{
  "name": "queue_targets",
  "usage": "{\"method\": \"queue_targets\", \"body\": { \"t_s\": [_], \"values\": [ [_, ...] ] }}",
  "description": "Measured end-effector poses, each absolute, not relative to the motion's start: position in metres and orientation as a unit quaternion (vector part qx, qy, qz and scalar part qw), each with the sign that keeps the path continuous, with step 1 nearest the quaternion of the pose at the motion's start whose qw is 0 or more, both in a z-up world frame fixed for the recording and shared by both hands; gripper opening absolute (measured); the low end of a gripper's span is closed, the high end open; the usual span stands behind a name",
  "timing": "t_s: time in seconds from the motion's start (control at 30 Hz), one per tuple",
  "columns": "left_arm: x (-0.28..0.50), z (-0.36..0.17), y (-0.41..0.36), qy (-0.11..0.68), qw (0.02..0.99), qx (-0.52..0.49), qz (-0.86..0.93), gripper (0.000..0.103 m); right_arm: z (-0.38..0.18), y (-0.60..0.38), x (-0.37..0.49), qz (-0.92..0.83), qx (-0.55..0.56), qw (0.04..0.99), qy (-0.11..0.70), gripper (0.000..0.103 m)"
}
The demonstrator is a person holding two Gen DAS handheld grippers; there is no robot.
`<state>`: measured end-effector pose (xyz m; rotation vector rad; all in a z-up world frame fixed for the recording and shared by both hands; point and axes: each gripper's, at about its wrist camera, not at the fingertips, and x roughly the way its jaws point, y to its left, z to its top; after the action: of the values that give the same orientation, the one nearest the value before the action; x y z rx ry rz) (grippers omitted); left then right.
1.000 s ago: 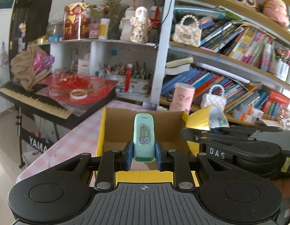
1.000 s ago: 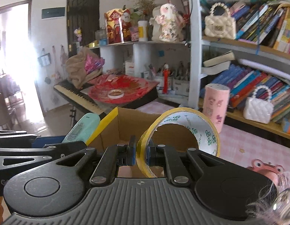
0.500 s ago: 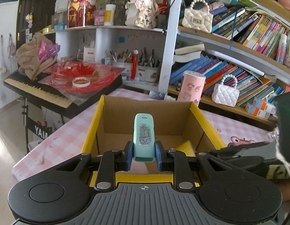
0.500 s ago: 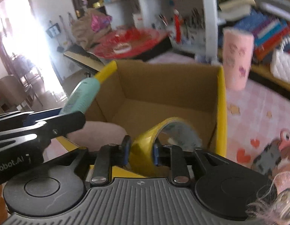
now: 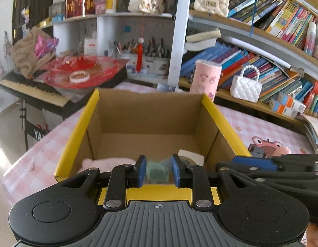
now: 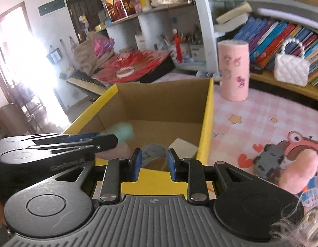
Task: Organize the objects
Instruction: 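Lower the stapler and tape roll into the box and open both tools, then withdraw both tools from the box toward the remaining toys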
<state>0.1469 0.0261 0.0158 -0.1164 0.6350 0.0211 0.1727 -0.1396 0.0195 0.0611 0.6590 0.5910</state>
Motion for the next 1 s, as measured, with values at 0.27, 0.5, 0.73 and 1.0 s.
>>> {"method": "queue_targets", "body": {
  "t_s": [0.27,0.5,0.73,1.0],
  "values": [
    [0.131,0.019,0.027,0.295,0.954,-0.058,0.009,0.048,0.022,-0.143,0.155,0.273,0.021,0.916,0.294,0.032],
    [0.101,0.026,0.031,0.276,0.960,-0.046,0.014,0.054,0.023,-0.139,0.143,0.255,0.018,0.926,0.279,0.034],
    [0.079,0.020,0.041,0.286,0.957,-0.043,0.014,0.056,0.007,-0.136,0.121,0.223,0.016,0.921,0.320,0.034],
    [0.060,0.006,0.040,0.321,0.946,-0.035,-0.014,0.063,-0.004,-0.134,0.097,0.168,0.004,0.925,0.341,0.035]
  ]
}}
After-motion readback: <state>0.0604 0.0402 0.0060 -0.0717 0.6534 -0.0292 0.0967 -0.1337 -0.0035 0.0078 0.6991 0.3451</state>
